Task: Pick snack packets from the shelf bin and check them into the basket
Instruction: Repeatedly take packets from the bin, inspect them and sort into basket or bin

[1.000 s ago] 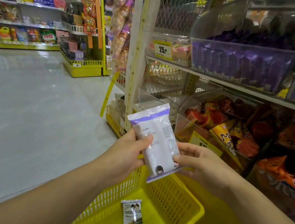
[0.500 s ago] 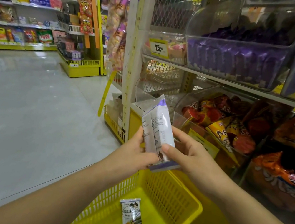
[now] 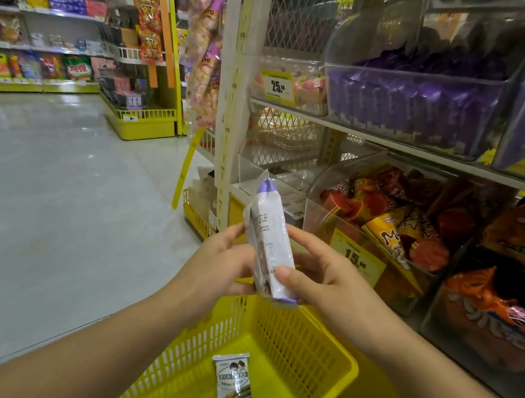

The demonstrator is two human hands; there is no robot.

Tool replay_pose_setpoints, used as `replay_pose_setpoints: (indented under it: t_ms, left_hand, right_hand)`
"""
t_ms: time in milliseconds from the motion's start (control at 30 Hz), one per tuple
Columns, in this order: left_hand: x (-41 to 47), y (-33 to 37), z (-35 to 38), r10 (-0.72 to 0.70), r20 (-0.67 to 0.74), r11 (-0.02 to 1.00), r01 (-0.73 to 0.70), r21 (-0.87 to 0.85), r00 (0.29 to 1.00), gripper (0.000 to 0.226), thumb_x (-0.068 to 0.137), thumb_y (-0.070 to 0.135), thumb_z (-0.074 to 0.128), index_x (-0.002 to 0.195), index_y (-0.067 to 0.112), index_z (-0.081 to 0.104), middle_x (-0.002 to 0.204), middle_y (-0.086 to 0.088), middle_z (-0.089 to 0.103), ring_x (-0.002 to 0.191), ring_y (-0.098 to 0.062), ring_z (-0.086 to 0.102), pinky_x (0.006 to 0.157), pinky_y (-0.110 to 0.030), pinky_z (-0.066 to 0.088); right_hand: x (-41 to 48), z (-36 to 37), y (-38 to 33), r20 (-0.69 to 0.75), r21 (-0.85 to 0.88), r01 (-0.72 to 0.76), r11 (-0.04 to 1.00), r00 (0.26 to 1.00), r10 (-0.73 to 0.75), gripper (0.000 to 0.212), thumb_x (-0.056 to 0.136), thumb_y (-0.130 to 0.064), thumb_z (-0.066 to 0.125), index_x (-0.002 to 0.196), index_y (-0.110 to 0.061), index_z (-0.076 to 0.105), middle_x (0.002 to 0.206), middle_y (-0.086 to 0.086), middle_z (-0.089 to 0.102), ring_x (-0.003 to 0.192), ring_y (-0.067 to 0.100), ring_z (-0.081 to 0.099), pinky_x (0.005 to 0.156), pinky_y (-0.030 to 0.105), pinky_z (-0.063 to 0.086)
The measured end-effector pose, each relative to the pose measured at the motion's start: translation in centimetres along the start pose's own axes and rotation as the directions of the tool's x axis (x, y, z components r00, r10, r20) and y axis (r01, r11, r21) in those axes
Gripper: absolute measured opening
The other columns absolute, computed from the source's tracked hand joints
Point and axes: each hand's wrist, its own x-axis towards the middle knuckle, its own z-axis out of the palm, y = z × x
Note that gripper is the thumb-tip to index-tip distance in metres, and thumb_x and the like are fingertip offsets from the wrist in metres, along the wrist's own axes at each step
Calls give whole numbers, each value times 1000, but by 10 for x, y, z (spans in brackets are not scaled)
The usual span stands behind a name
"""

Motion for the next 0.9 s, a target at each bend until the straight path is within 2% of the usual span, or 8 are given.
replay_pose_setpoints:
  t_ms: [133,233,333,467,600,733,833,900]
  left_hand:
    - [-1,0,-4,-4,-31,1000,4,29,1000,30,97,12,48,125,19,58,103,-8,75,91,-28,73,72,-40,60]
    - [2,-1,-8,-14,-81,1000,16,25,997,25,100,20,42,112,17,63,95,-7,76,86,-27,74,66,-36,60]
    - [4,-1,-10,-52,-106,999,52,-8,993,27,99,27,39,109,19,63,92,-7,77,84,-27,74,66,-35,59]
    - [2,-1,-10,-109,-91,994,109,-14,990,37,100,41,38,121,19,60,96,-7,76,87,-25,74,67,-35,59]
    - [-5,10,3,-133,79,979,143,-145,988,71,82,66,44,136,21,50,123,-11,67,108,-25,68,85,-46,58]
    - [-13,21,26,-50,98,983,67,-172,994,69,84,39,61,144,18,37,135,-16,56,119,-32,59,97,-56,49]
    - [-21,29,39,-13,40,949,25,-313,999,43,98,20,49,138,8,43,131,-20,57,117,-33,60,82,-48,57]
    - [-25,36,46,7,30,919,6,-395,1000,34,101,11,38,134,5,47,128,-21,61,112,-33,63,71,-43,58]
  right_hand:
    - [-1,0,-1,21,-5,-11,1000,1000,11,55,92,-6,57,138,-32,43,119,-2,67,105,22,66,91,54,49]
    - [-2,-1,-2,40,-2,-16,1000,999,17,55,92,-5,57,140,-30,42,118,0,68,106,27,65,92,56,48]
    - [-2,-1,-2,60,-6,-31,999,998,31,55,93,-6,56,140,-30,42,119,3,68,108,30,64,94,58,46]
    - [-1,-2,1,80,-4,-36,999,996,36,55,92,-6,57,140,-28,43,119,5,68,108,31,64,93,55,49]
    - [-2,-2,3,-3,-10,-10,1000,1000,10,51,90,-5,61,135,-27,51,114,-5,69,99,10,66,75,26,56]
    - [-13,-1,-4,-60,-90,59,994,996,-64,43,90,-8,63,128,-27,58,118,-8,68,101,15,65,81,32,57]
    - [-23,-7,-13,-67,-128,75,989,994,-84,42,89,-14,65,129,-25,59,130,-5,60,112,10,60,98,38,49]
    - [-32,-16,-19,-81,-225,94,970,990,-114,40,87,-20,67,125,-32,59,143,-7,45,129,-2,42,110,22,33]
